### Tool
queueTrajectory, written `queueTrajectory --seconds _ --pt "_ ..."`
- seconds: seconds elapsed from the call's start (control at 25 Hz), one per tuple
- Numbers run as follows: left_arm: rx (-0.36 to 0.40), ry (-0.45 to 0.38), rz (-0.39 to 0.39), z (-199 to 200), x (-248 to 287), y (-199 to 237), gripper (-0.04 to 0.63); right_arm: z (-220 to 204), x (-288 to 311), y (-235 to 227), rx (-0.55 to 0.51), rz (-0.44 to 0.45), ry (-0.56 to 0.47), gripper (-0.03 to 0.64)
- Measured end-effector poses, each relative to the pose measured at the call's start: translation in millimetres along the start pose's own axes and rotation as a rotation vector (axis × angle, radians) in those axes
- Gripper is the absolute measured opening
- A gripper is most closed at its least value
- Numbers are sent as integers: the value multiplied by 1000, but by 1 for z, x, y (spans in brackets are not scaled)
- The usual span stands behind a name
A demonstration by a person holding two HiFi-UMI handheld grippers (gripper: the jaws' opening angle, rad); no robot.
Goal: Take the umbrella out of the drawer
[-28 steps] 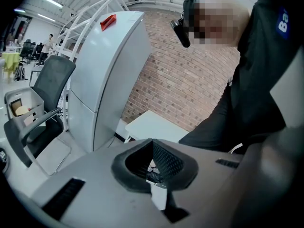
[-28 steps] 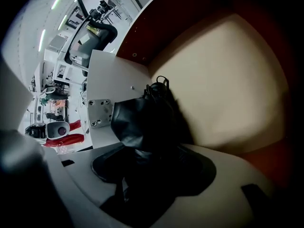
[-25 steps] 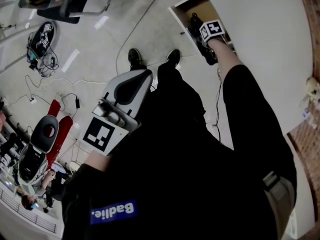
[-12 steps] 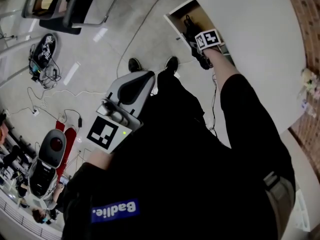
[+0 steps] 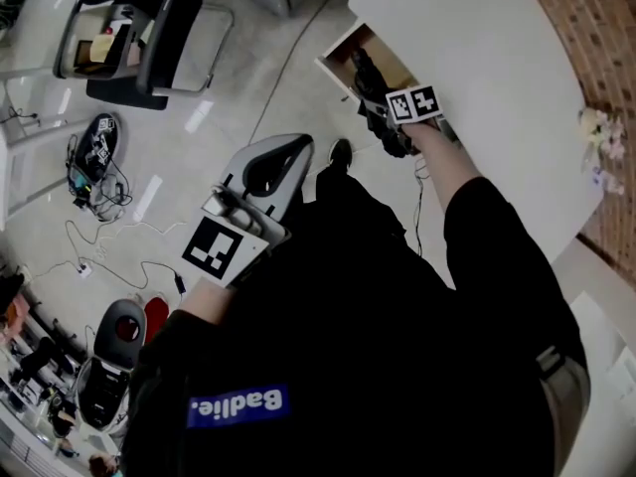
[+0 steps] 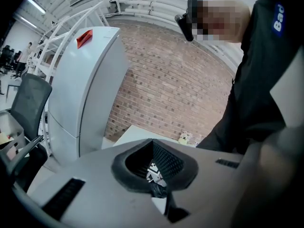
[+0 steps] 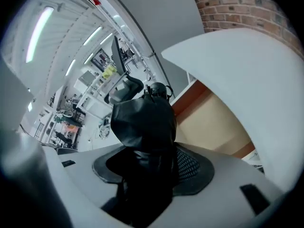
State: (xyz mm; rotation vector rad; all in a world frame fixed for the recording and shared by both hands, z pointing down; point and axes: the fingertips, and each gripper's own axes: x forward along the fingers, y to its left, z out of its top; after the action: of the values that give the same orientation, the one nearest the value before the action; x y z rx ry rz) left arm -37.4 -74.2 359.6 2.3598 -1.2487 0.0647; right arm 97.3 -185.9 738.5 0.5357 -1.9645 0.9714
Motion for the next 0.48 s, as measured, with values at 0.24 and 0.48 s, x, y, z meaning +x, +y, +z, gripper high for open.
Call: queueTrajectory --seconds 0.24,0.48 --pt "57 -43 -49 25 -14 -8 2 24 -53 57 32 71 -156 262" --pt "116 -56 -116 44 -20 -22 2 49 -109 101 108 136 -339 261"
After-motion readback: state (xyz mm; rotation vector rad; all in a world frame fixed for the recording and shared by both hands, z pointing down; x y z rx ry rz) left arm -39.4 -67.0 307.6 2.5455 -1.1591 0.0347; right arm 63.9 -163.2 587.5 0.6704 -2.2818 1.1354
